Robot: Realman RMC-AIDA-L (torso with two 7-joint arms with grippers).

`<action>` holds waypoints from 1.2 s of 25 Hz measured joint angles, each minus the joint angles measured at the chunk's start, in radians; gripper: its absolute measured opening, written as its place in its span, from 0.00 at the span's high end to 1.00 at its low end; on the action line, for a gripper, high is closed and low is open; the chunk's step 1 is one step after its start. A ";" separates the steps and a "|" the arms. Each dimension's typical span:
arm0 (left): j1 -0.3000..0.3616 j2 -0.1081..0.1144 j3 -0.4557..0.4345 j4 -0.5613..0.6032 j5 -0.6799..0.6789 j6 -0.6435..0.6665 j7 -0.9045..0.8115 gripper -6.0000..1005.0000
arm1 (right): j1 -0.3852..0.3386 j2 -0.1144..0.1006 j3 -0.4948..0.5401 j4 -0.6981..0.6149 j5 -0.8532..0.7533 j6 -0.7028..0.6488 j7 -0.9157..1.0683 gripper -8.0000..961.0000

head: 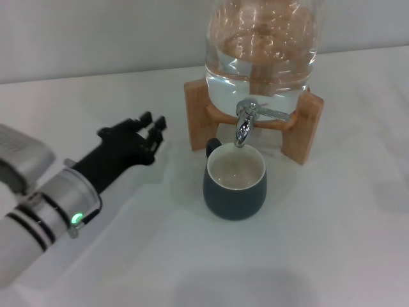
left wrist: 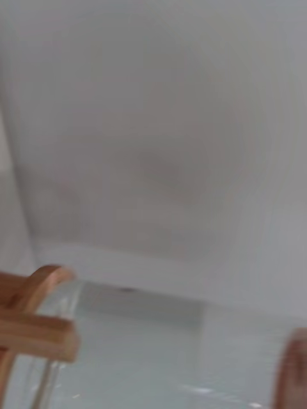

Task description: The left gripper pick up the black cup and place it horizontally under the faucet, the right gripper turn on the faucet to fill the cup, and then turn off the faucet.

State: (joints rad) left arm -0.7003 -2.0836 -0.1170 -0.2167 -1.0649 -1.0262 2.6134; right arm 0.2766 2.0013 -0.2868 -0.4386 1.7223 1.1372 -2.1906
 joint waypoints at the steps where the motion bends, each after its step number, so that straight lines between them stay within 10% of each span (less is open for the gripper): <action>1: 0.000 0.000 0.000 0.000 0.000 0.000 0.000 0.70 | 0.000 -0.001 0.000 0.000 0.001 -0.002 0.000 0.11; 12: 0.186 0.005 -0.185 0.269 -0.016 -0.511 -0.257 0.69 | 0.008 -0.008 -0.013 -0.005 -0.015 -0.042 0.006 0.11; 20: 0.235 0.006 -0.189 0.400 -0.086 -0.630 -0.414 0.69 | 0.019 -0.039 -0.050 -0.021 -0.204 -0.056 0.126 0.11; 30: 0.275 0.004 -0.193 0.456 -0.123 -0.655 -0.461 0.57 | 0.007 -0.024 -0.079 -0.067 -0.279 -0.007 0.166 0.11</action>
State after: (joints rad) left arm -0.4256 -2.0792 -0.3099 0.2395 -1.1877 -1.6807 2.1521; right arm 0.2836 1.9778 -0.3656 -0.5058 1.4433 1.1303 -2.0243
